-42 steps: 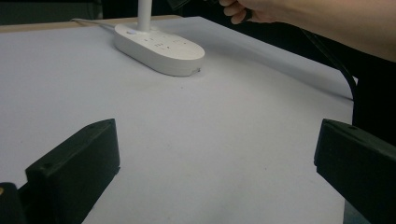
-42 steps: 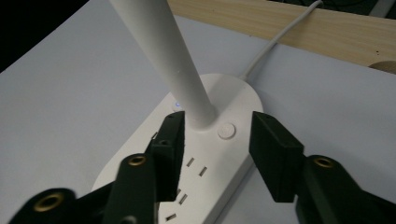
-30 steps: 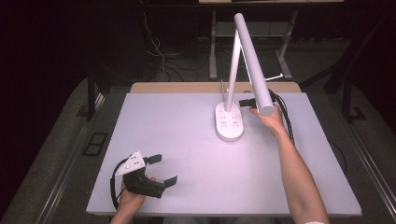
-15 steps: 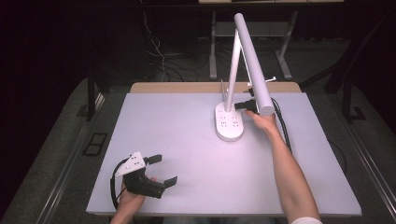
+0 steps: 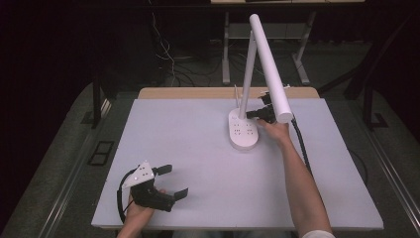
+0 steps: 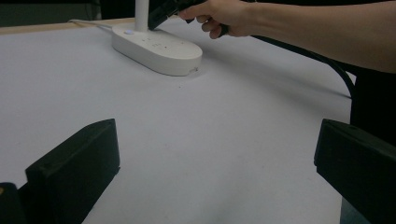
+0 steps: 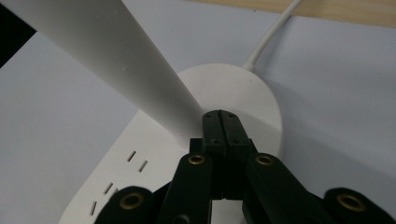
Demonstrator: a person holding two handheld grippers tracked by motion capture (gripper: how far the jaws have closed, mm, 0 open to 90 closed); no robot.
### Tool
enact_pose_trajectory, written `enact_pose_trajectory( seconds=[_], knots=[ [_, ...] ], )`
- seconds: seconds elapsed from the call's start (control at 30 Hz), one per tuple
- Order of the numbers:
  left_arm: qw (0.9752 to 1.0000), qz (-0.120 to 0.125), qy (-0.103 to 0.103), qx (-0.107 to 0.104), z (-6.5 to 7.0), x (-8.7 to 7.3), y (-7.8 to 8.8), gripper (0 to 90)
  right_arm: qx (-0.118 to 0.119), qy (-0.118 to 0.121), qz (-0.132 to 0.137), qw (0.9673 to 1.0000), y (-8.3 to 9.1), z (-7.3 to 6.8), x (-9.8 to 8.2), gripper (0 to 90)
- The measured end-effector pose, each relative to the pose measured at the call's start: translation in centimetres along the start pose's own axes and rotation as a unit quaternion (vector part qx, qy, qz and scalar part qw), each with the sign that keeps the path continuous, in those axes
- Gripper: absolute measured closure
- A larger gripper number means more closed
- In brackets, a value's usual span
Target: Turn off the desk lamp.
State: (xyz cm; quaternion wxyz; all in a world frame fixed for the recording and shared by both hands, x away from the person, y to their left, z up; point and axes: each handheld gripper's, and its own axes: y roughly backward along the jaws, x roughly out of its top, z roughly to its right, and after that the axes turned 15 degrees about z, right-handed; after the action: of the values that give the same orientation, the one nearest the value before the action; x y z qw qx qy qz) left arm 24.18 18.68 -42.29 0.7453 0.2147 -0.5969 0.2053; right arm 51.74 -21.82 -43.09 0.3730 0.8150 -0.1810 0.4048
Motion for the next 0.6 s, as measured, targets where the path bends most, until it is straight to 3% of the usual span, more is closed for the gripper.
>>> enact_pose_trajectory(
  seconds=[0.13,0.47,0.6],
  knots=[
    [1.0,-0.001,0.0,0.0,-0.11,0.02,-0.01,0.0,-0.006,0.009,0.0,0.9999,-0.05,-0.34,0.13,90.0],
    [1.0,-0.001,0.0,0.0,-0.07,0.01,0.01,0.0,-0.009,0.0,0.006,0.9999,0.28,0.0,0.12,90.0],
    [1.0,-0.001,-0.001,0.0,-0.09,0.02,0.01,0.0,-0.013,0.006,0.005,0.9999,0.22,-0.17,0.13,90.0]
  ],
)
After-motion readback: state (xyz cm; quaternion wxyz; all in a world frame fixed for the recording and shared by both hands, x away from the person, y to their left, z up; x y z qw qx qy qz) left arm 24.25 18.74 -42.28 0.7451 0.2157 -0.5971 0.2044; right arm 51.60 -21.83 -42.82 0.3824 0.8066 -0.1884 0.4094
